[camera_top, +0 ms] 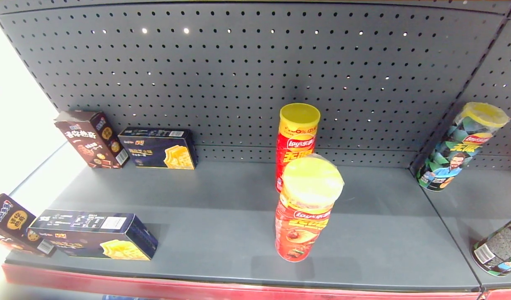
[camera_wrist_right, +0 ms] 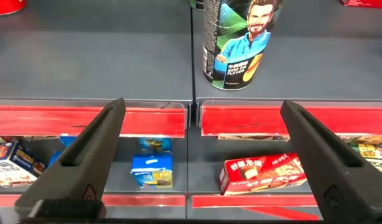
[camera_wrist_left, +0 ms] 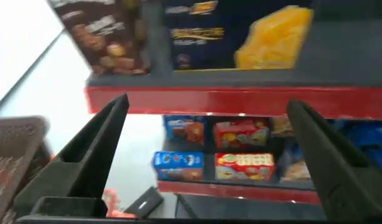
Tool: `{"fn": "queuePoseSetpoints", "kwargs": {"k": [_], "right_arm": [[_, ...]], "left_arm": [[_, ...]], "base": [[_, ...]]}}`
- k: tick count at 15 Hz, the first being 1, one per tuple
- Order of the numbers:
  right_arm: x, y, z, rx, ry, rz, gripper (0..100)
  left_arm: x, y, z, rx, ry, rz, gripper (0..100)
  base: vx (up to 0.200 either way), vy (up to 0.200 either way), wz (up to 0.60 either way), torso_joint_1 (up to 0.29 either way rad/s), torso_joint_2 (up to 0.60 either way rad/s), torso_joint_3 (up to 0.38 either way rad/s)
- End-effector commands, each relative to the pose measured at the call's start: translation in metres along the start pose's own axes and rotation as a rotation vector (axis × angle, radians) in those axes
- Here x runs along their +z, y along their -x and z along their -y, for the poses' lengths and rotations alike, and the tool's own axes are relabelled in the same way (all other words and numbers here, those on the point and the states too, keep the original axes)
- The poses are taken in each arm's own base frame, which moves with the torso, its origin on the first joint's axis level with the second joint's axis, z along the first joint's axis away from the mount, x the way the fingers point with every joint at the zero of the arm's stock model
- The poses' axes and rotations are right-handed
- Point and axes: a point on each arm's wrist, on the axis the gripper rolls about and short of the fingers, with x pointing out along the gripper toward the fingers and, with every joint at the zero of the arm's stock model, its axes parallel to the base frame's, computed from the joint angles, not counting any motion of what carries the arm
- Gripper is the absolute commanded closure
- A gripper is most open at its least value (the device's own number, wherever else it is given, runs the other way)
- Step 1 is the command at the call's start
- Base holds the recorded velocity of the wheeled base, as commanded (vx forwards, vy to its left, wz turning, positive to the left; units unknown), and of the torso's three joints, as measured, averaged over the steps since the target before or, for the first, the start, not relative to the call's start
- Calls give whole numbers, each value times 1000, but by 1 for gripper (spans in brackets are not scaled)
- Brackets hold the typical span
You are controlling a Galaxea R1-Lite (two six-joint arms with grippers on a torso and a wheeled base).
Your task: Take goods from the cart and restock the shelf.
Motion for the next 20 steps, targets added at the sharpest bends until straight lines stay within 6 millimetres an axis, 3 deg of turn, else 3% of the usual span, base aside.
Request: {"fn": "queuePoseSetpoints", "kwargs": {"k": [1,4,10,12,14,20], "right_arm": [[0,0,0,0,1,1,0],[0,0,0,-1,1,1,0],[0,0,0,0,1,1,0],[0,0,0,-1,1,0,0],[0,0,0,-1,1,1,0],[0,0,0,1,1,0,0]], "left_arm": [[0,0,-1,58,5,-6,0],[0,0,-1,38,-45,-1,0],[1,1,8,-351,5,31,0],[-1,-1,8,-329,-77,71,0],[-6,-3,4,-139,-92,28,0],[-8,-3,4,-122,-10,7,0]], "base": [[0,0,0,0,0,0],[0,0,0,0,0,0],[0,0,0,0,0,0],[0,0,0,0,0,0],[0,0,0,0,0,0],[0,0,0,0,0,0]]}}
